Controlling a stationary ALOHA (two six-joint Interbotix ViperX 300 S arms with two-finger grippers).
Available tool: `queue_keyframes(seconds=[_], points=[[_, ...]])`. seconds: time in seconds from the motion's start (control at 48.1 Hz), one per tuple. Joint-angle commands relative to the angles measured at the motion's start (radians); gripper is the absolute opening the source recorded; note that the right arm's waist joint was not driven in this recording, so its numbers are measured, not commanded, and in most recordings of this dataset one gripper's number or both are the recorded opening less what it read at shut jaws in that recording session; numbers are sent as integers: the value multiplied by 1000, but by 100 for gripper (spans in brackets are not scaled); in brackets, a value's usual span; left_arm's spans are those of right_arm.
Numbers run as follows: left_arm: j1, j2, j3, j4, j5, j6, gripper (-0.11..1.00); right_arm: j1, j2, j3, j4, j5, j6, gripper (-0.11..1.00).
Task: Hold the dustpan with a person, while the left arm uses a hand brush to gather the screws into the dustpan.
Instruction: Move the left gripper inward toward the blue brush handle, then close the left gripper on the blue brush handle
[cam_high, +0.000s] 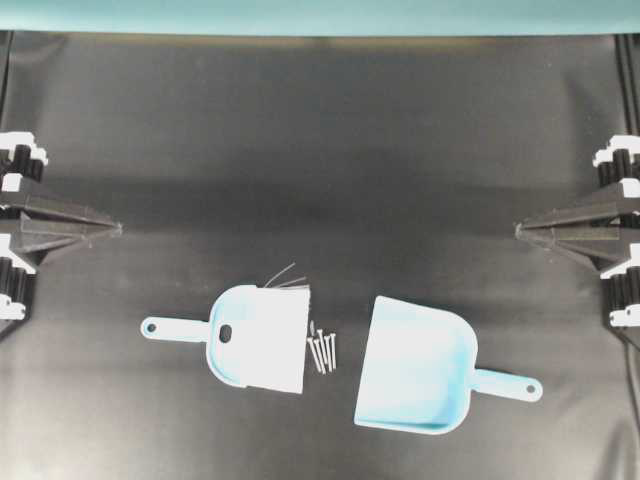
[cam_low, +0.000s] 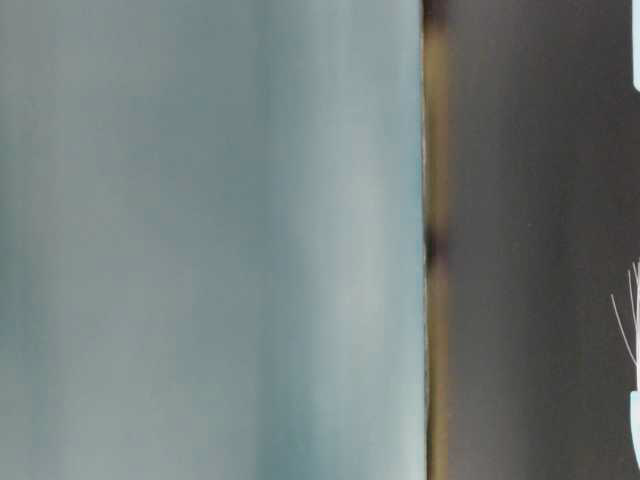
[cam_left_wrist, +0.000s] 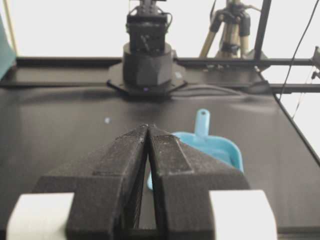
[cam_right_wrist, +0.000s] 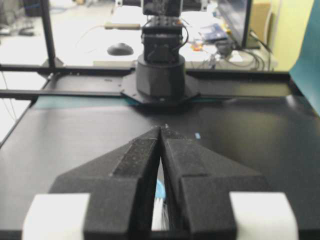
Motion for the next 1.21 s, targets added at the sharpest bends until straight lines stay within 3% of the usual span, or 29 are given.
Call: queue_keyframes(seconds=[0.0,0.187,0.478,0.644,0.748,0.977,1.06,1.185], points=[[-31,32,-26,41,80,-37,6,0,5,-8,3,-2,-5,4],[-55,87,-37,43,235,-95,0,0,-49,15,3,150,-14,0],[-129,252,14,43,107,-118,1,0,-143,66,0,268,-91,0],[-135,296,83,43,55,-199,2,0,-179,97,0,305,-91,0],[-137,301,117,44,25,-241,16,0,-193,109,8,330,-67,0],[-141,377,146,44,25,-341,80,0,-239,121,17,341,-55,0],[-143,451,141,44,14,-347,79,0,-256,124,17,339,-55,0],[-141,572,143,44,-114,-364,78,0,-281,127,17,328,-54,0]])
